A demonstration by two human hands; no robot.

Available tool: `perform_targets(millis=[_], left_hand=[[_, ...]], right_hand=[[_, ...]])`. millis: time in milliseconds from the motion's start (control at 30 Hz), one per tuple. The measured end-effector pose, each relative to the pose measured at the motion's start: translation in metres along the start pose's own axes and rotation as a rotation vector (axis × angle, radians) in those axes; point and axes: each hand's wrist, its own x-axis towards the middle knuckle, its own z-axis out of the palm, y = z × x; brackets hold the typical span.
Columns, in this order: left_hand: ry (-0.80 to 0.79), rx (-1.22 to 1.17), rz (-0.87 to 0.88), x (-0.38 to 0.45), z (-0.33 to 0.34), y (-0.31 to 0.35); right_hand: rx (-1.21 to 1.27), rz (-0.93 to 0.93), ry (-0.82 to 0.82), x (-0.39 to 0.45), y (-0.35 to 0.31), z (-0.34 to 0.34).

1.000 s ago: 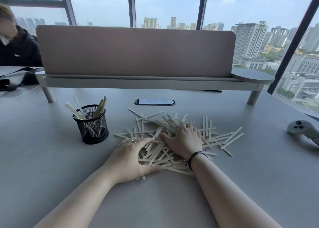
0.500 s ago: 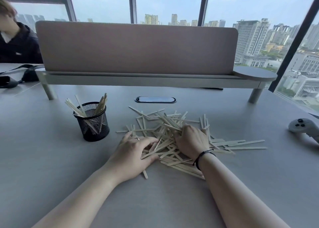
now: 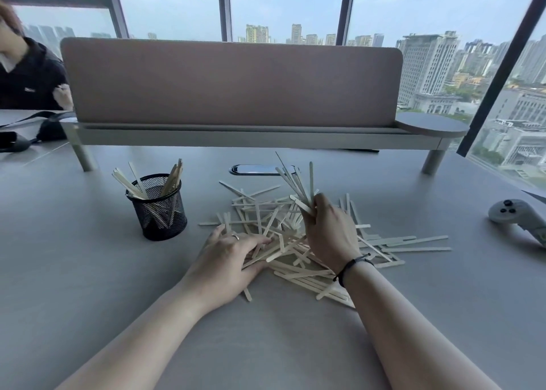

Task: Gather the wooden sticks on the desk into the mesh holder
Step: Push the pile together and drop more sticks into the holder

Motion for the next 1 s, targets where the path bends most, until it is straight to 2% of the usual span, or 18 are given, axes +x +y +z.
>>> perform_targets(millis=[267, 433, 633, 867, 1000], left_hand=[[-0.064, 0.058, -0.031, -0.004, -0.007, 0.017], [-0.221, 0.258, -0.075, -0.003, -0.006, 0.029], [-0.241, 0.328, -0.122, -0.003, -0.007, 0.037], [-0.278, 0.309, -0.116, -0.003, -0.005, 0.034], [-0.279, 0.290, -0.158, -0.001, 0.000, 0.035]], right_hand=[[0.157, -0.076, 0.083, -0.001, 0.000, 0.005], [0.272, -0.086, 0.117, -0.002, -0.005, 0.007], [0.339, -0.126, -0.014, -0.006, -0.009, 0.008], [0.354, -0.053, -0.053, -0.007, -0.005, 0.013], [0.391, -0.021, -0.021, -0.008, -0.008, 0.013]])
